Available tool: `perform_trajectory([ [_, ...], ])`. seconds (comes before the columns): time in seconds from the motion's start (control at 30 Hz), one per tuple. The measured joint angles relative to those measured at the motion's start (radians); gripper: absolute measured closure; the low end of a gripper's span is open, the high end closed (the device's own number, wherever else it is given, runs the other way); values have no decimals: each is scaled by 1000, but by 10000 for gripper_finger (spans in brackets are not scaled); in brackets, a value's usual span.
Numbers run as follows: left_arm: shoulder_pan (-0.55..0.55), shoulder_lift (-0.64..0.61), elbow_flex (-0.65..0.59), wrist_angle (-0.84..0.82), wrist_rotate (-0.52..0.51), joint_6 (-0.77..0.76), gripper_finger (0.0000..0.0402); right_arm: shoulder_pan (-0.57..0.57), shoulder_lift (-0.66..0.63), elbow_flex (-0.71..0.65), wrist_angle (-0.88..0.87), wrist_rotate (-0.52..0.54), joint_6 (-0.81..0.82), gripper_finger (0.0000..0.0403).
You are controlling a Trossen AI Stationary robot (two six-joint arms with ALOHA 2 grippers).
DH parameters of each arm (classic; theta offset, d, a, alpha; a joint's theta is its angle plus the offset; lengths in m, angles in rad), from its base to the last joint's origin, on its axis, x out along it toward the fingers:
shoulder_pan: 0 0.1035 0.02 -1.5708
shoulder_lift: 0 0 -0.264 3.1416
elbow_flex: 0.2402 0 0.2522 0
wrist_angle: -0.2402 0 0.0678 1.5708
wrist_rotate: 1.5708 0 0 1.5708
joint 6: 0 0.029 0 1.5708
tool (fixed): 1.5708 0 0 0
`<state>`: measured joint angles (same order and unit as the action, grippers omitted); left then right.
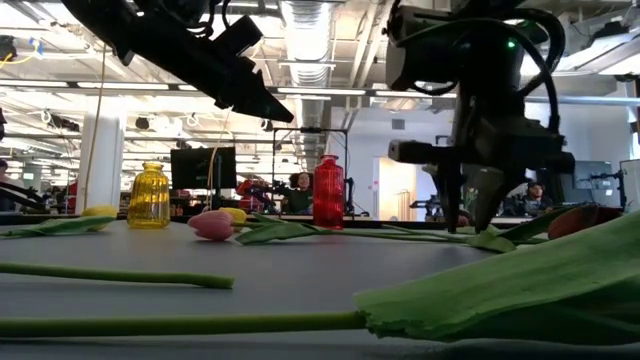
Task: Sort flowers into vase by color
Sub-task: Put the bottom dark red flower into the red flower vase
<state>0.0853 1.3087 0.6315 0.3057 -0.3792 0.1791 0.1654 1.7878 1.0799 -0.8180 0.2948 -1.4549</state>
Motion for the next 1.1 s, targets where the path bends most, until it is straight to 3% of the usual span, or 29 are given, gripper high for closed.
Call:
perform_trajectory([
  [0.37,0,0,0,0,0,-3,107,-1,-1,-61,121,-15,-32,251],
  [0.7,0,0,0,-1,0,0,107,0,-3,-60,136,-53,14,387],
  [0.97,0,0,0,-1,-1,3,107,18,-5,-3,91,42,46,375],
  [1.1,0,0,0,-2,-1,4,107,-6,-72,60,13,-16,114,389],
])
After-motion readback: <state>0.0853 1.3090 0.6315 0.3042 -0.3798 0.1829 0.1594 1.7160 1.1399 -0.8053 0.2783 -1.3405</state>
